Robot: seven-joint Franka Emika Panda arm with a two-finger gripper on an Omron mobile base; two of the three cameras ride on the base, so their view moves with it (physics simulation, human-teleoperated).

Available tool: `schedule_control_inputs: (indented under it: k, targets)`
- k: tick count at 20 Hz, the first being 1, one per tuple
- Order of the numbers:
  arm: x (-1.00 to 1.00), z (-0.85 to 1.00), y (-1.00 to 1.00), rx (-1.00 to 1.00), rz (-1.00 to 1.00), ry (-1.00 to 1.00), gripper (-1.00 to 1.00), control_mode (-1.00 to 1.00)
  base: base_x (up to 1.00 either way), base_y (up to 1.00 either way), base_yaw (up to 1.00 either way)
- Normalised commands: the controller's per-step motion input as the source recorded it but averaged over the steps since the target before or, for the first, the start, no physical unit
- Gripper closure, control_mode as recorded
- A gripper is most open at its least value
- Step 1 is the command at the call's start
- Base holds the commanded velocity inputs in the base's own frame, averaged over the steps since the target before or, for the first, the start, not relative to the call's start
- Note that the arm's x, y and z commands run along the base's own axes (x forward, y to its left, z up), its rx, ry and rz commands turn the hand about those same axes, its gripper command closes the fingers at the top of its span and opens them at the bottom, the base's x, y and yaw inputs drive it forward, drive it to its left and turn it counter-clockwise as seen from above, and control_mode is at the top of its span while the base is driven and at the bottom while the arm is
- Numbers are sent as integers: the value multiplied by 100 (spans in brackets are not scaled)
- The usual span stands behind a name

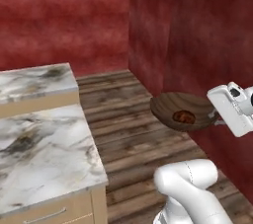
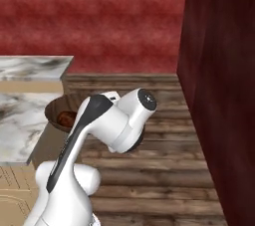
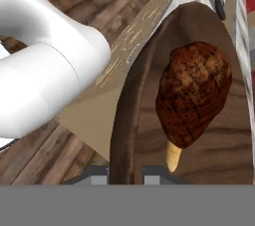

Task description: Place one of the steaks on the plate and the other in the bowl. Then place the bowl in the fridge.

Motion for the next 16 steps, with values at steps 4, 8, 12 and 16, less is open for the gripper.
schedule_control_inputs:
  k: [4, 8, 12, 16]
  targets:
    - [0, 0, 0, 0, 0, 0, 100, 100, 100, -63, 26]
    - [0, 0, 0, 0, 0, 0, 100, 100, 100, -56, 21]
    - [0, 0, 0, 0, 0, 0, 100, 100, 100, -6, 11]
    - [0, 0, 0, 0, 0, 0, 100, 100, 100, 0, 13]
